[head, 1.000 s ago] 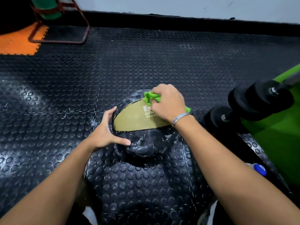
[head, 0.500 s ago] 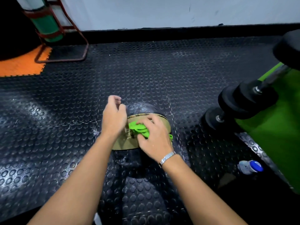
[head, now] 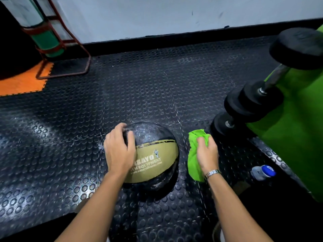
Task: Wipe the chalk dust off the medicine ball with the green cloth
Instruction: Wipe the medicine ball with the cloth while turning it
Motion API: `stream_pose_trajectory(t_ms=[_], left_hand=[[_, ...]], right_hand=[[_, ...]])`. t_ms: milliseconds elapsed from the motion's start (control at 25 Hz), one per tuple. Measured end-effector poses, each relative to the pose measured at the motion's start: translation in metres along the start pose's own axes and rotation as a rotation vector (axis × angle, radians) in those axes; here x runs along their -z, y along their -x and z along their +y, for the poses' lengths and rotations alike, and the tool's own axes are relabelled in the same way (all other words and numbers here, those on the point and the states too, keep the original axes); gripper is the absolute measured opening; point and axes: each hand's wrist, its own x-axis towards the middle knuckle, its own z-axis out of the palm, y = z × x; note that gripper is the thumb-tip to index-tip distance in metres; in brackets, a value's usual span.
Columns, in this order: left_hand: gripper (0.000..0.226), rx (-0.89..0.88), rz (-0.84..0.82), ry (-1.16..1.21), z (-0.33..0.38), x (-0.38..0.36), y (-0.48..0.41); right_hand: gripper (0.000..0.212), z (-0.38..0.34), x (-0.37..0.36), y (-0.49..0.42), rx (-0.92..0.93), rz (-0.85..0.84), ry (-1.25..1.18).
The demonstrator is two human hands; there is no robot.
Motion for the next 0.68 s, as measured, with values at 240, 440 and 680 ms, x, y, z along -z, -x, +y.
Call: stream_pose_trajectory(t_ms=[240, 440, 680], left_hand=[[0.061, 0.09, 0.009, 0.021, -0.008, -0.002, 0.023], [0.056, 0.083, 0.005, -0.002, -0.012, -0.004, 0.019], [0.053, 0.075, 0.004, 0.001, -0.014, -0.006, 0.015]], right_hand=[[0.015, 0.004, -0.038, 0.003, 0.285, -0.29, 0.234], [0.009, 0.01, -0.051, 0.007, 0.386, -0.162, 0.262], [0.011, 0.002, -0.056, -0.013, 0.307, -0.165, 0.339]])
